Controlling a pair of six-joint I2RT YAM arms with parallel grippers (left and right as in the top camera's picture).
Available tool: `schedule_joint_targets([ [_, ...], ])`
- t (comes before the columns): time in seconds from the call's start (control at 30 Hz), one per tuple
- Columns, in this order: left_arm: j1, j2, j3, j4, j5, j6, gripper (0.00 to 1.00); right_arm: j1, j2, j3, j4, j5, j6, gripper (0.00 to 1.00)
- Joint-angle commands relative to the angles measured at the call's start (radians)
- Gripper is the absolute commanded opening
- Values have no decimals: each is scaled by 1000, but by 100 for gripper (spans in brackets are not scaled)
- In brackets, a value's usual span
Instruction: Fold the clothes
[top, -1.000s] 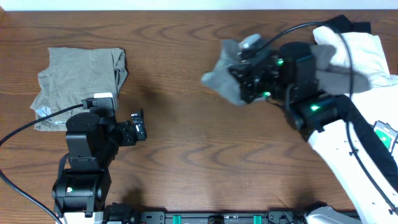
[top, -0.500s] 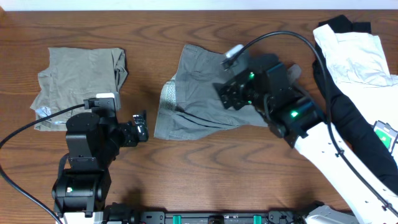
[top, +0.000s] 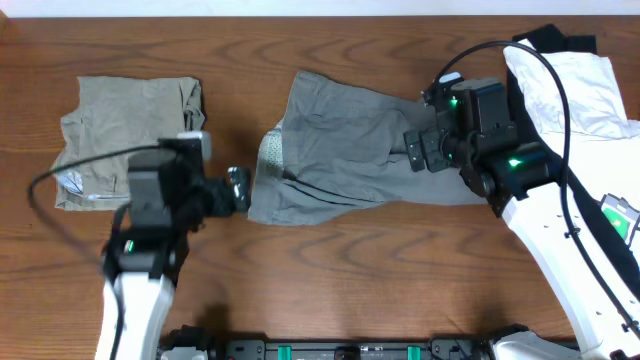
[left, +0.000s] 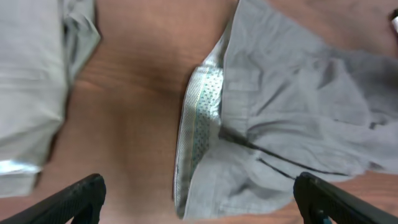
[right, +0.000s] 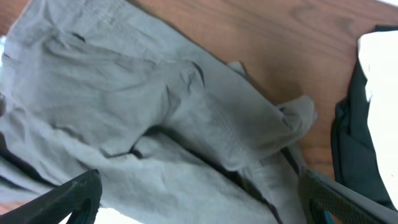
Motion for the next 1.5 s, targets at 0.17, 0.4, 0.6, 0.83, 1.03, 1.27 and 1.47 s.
schedule_joint_targets([
  [0.17, -55, 322, -12, 105, 120, -42, 98, -14, 1, 7, -32, 16, 17, 98],
  [0.4, -159, 473, -12, 132, 119, -41, 66, -20, 1, 7, -43, 15, 25, 98],
  [0.6, -153, 417, 31, 119, 107, -32, 6, -37, 1, 7, -60, 50, 55, 92],
  [0.83, -64, 176, 142, 6, -236, -17, 6, -121, 1, 4, -152, -3, 98, 95],
  [1.03, -50, 95, 141, -84, -207, -68, 15, -132, 15, -2, -214, -192, 57, 91],
  [1.27, -51, 116, 140, -203, -182, -67, 74, -91, 100, -2, -290, -363, 57, 92],
  [1.47, -51, 116, 140, -175, -182, -67, 74, -48, 221, -2, -291, -362, 58, 88],
])
